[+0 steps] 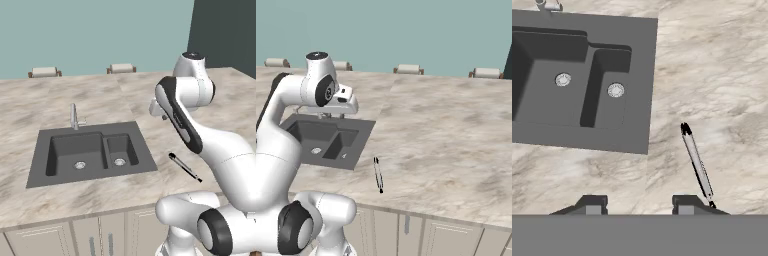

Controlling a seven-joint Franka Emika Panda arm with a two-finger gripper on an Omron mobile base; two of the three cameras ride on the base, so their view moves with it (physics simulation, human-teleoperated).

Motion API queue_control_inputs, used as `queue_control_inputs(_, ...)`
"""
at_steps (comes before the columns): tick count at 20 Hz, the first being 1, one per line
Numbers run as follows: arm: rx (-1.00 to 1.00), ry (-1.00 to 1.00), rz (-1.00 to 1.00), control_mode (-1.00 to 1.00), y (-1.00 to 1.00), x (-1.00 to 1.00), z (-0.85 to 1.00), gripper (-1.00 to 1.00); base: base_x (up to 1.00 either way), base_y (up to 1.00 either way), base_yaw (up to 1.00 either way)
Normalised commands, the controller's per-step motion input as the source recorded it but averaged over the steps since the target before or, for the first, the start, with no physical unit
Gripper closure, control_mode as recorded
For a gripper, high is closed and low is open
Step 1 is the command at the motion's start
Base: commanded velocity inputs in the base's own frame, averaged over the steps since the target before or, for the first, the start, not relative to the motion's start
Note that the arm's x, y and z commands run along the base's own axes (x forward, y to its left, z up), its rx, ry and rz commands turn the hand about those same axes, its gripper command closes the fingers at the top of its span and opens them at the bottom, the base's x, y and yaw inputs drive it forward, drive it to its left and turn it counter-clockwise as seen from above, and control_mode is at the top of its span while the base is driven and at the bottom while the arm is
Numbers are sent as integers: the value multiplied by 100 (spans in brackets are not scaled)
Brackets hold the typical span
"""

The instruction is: Pick up the tongs from the counter and place them near the plate next to the oven.

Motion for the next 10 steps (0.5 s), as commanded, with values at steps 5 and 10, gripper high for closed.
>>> queue_control_inputs(5,0,-3,4,-100,-11,0,-8,-100,0,0,0)
queue_control_inputs(10,0,-5,15,-100,-42,0,-24,-100,0,0,0)
